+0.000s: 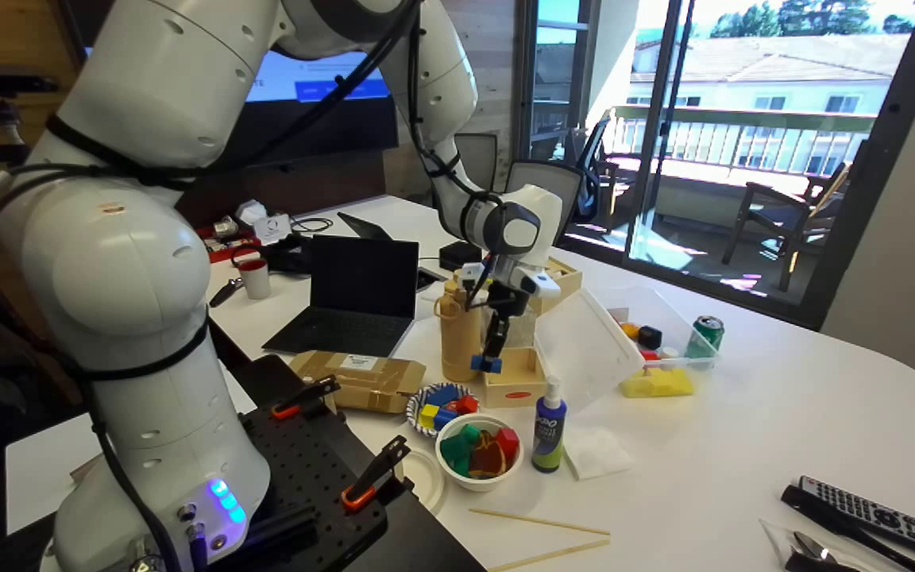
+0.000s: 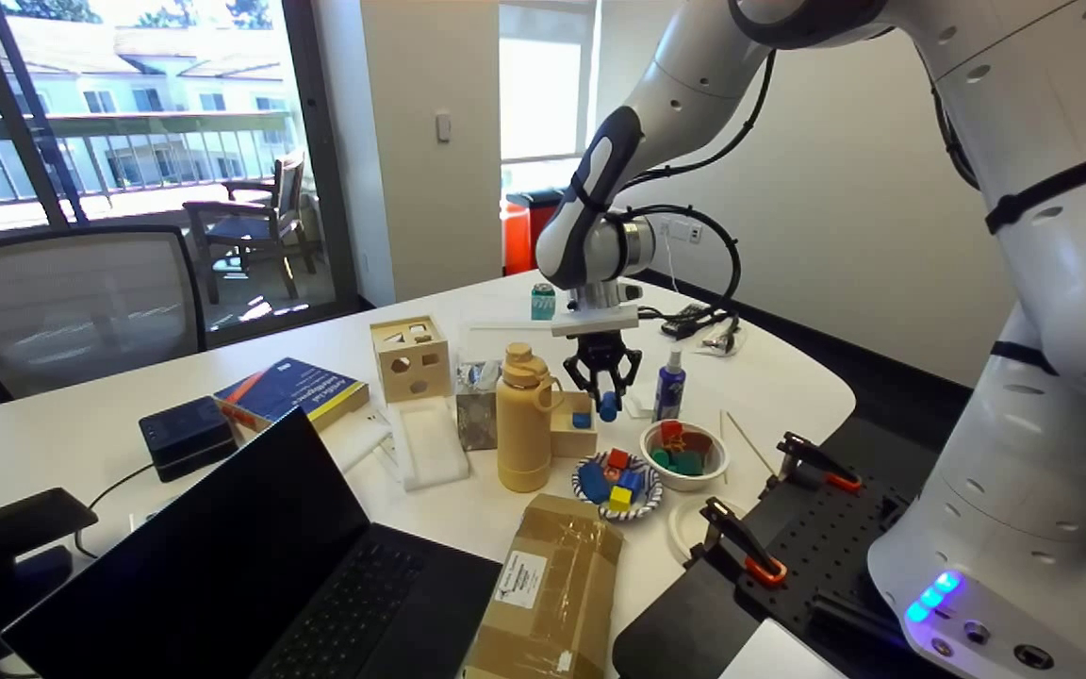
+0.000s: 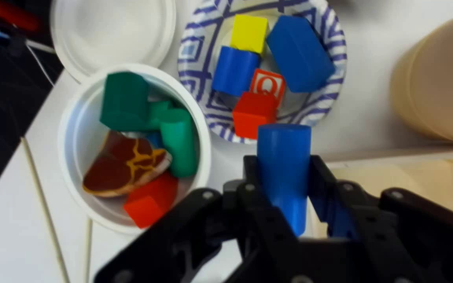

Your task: Remove the blue block from the box and put it inside the bowl

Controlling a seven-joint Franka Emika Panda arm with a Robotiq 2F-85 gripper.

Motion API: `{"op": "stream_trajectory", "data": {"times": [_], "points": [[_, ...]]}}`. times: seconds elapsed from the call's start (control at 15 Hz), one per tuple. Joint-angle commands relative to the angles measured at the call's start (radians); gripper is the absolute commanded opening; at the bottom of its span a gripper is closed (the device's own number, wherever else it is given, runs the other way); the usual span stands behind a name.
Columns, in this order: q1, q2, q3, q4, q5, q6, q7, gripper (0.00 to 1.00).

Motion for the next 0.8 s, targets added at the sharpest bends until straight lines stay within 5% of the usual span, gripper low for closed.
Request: {"op": "stream_trajectory", "data": {"times": [0.0,0.47,0.73], "points": [[-0.001,-0.078,0.001,-0.166,0.019,0.049,0.090,0.08],[-0.021,-0.058,-0.012,-0.297,0.052,0.317,0.089,0.08],[-0.018,-0.047,-0.037,-0.308,0.043,0.379,0.090,0.08]]}}
